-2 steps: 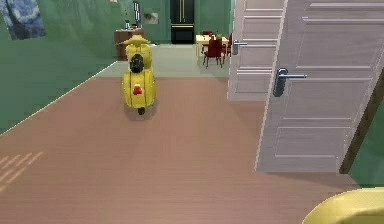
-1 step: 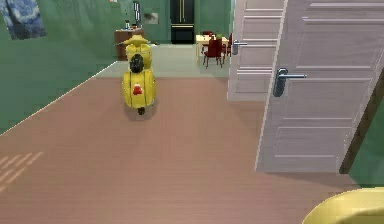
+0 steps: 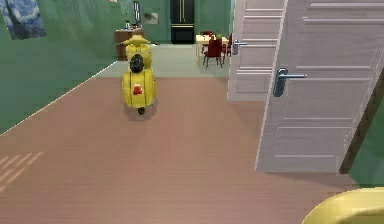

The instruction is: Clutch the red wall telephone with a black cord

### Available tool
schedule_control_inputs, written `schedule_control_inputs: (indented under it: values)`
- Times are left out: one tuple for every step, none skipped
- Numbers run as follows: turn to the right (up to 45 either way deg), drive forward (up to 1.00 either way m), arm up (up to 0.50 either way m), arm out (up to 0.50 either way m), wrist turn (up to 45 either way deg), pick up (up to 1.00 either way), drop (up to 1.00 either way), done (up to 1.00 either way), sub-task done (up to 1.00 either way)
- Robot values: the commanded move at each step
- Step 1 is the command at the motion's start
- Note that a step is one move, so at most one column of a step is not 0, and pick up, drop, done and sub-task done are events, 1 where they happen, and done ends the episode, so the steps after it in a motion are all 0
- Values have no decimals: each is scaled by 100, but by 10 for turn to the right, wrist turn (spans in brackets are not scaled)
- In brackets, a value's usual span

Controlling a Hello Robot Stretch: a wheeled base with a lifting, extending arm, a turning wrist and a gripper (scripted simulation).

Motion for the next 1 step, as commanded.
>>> schedule_control_inputs:
  values:
    - [0,0,0,0,0,0,0,100,0]
